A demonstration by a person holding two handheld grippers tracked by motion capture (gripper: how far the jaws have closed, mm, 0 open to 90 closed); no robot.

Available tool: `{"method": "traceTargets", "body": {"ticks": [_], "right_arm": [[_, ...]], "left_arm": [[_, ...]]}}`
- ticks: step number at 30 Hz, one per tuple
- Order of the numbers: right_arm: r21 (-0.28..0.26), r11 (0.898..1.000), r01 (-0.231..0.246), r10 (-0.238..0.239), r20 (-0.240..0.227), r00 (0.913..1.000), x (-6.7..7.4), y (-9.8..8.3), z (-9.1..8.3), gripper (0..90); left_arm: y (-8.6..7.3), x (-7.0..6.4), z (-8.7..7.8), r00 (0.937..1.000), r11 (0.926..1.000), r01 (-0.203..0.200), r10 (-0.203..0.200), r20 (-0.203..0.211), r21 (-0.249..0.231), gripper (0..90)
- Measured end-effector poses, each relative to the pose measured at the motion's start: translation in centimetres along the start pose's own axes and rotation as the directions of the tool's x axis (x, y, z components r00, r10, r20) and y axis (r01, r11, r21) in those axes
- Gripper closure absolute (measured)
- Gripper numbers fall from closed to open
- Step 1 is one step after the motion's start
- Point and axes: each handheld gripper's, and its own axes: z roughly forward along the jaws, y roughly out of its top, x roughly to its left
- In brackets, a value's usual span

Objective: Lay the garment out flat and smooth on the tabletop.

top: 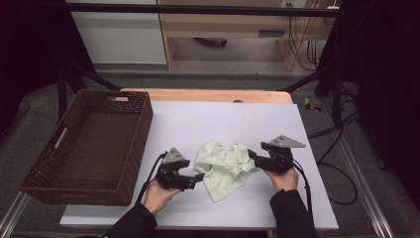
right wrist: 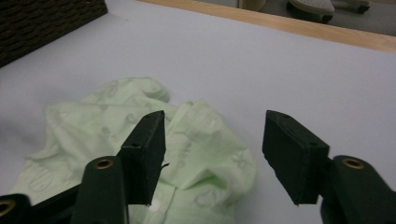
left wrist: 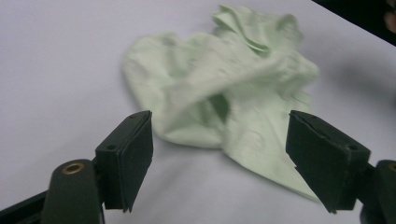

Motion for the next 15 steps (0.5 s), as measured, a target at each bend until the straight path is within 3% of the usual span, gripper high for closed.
{"method": "traceTargets", "body": {"ticks": [3, 7, 15], "right_arm": [[-0.009, 1.000, -0.012, 0.011, -0.029, 0.9995, 0.8, -0.8, -0.6, 29.3], [0.011, 1.000, -0.006, 0.007, -0.076, 0.9971, 2.1, -2.0, -0.8, 22.4], [0.053, 0.998, -0.017, 0.025, -0.143, 0.9894, 4.3, -3.8, -0.8, 21.3]], "left_arm": [[0.7, 1.2, 0.6, 0.9985, 1.0000, 0.006, -0.006, -0.054, -0.004, 21.0], [1.4, 2.2, 1.5, 0.9939, 0.9997, -0.019, 0.018, -0.109, -0.013, 16.3], [1.9, 3.3, 3.6, 0.9915, 0.9999, 0.011, -0.011, -0.129, 0.002, 15.4]]}}
